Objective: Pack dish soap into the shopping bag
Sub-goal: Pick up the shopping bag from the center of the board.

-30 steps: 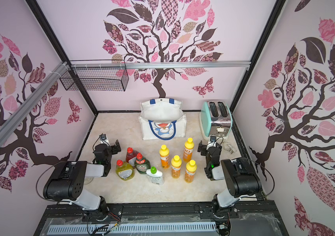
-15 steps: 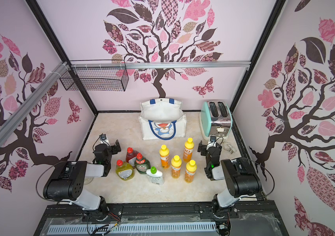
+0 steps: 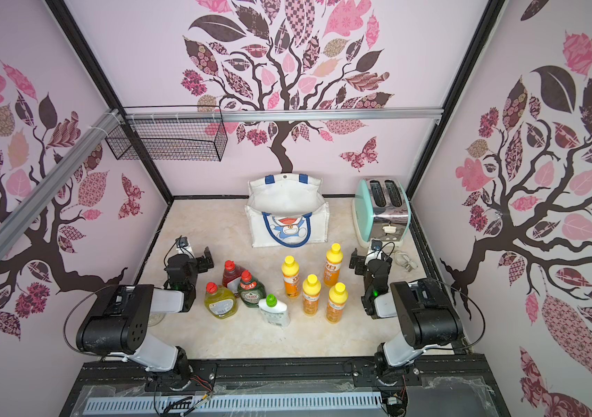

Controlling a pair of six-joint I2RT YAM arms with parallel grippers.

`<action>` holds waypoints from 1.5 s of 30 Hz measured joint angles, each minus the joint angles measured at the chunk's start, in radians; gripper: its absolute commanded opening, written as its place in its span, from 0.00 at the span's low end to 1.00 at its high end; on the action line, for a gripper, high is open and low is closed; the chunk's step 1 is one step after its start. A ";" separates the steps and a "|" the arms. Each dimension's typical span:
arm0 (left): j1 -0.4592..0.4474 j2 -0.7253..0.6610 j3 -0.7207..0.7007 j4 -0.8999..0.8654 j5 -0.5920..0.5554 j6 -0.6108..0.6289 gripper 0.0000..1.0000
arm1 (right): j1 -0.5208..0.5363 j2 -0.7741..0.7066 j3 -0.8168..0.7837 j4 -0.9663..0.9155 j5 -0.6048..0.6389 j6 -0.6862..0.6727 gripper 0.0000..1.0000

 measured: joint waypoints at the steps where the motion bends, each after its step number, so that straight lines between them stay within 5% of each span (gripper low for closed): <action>1: -0.003 -0.009 0.009 -0.031 -0.017 -0.002 0.98 | 0.000 -0.017 0.001 -0.023 0.012 0.004 0.99; 6: -0.008 -0.103 0.309 -0.488 -0.111 -0.068 0.98 | -0.002 -0.230 0.099 -0.270 0.069 0.034 1.00; 11: -0.010 -0.155 0.604 -0.754 -0.077 -0.148 0.98 | -0.005 -0.383 0.366 -0.600 0.057 0.052 1.00; 19: -0.023 -0.115 1.136 -1.129 0.114 -0.222 0.98 | -0.005 -0.237 0.985 -1.125 -0.129 0.092 1.00; 24: -0.050 -0.142 1.105 -1.175 0.275 -0.296 0.98 | 0.025 -0.032 1.308 -1.356 -0.245 0.083 1.00; 32: -0.086 -0.085 1.053 -1.299 0.357 -0.299 0.98 | 0.143 0.288 1.656 -1.671 -0.310 -0.002 1.00; 45: -0.085 -0.061 1.058 -1.326 0.384 -0.262 0.98 | 0.161 0.428 1.728 -1.818 -0.354 -0.028 0.90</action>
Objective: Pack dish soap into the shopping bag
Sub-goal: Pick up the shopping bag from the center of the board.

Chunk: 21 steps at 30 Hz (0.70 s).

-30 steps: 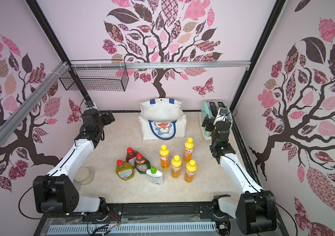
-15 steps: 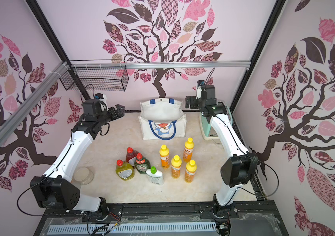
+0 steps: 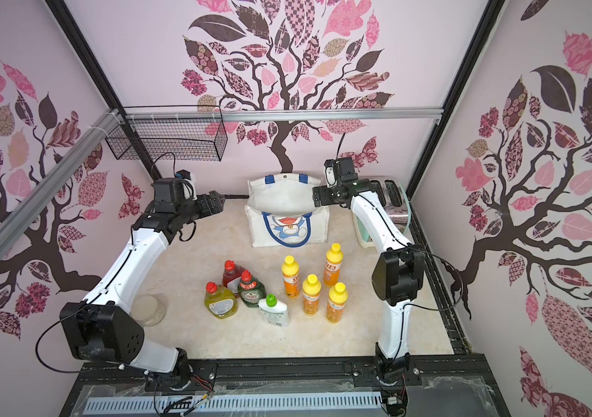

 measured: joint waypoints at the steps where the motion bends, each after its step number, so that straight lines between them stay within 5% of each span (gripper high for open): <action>1: 0.000 0.000 0.000 0.005 0.007 0.000 0.98 | 0.002 0.002 0.000 -0.001 -0.002 -0.001 0.88; 8: -0.012 0.016 0.000 0.039 0.058 -0.011 0.98 | 0.005 0.050 0.037 -0.045 -0.017 -0.004 0.69; 13: -0.027 0.036 0.004 0.042 0.075 -0.011 0.98 | 0.011 0.060 0.041 -0.070 -0.025 -0.004 0.22; 17: -0.031 0.037 0.010 0.041 0.079 -0.011 0.98 | 0.014 0.058 0.054 -0.087 -0.022 -0.008 0.03; 21: -0.031 0.037 0.017 0.039 0.073 -0.003 0.98 | 0.018 0.050 0.054 -0.106 -0.021 -0.016 0.00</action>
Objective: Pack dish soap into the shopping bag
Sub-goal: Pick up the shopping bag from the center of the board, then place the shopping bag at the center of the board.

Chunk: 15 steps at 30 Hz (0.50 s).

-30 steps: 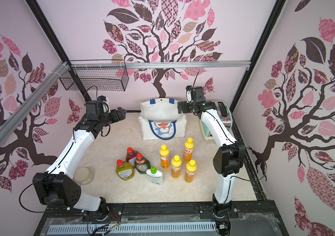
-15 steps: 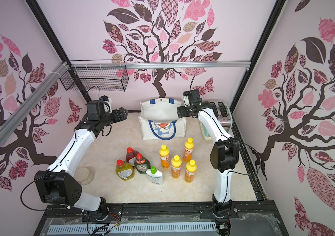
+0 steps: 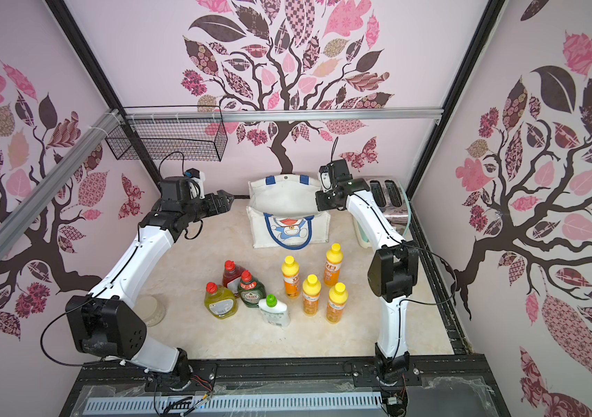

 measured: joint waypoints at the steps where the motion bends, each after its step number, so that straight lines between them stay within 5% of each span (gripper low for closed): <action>1: 0.000 0.000 0.000 -0.002 -0.001 0.001 0.98 | 0.000 -0.005 0.000 -0.005 -0.003 0.000 0.00; 15: -0.001 0.000 0.002 -0.016 0.006 0.008 0.98 | 0.019 -0.183 -0.200 0.004 -0.064 0.023 0.00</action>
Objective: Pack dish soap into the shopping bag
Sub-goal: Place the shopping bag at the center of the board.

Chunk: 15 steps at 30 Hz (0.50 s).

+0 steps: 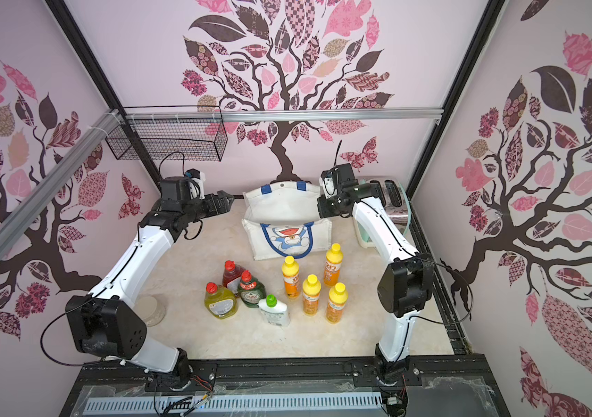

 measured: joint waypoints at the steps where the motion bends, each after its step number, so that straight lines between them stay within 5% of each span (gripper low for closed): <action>1: 0.000 0.000 0.000 -0.002 0.003 0.001 0.98 | 0.000 -0.004 -0.016 0.008 -0.007 0.004 0.00; 15: -0.052 0.016 0.026 -0.006 0.114 0.033 0.98 | 0.002 -0.075 -0.130 0.135 -0.039 0.101 0.49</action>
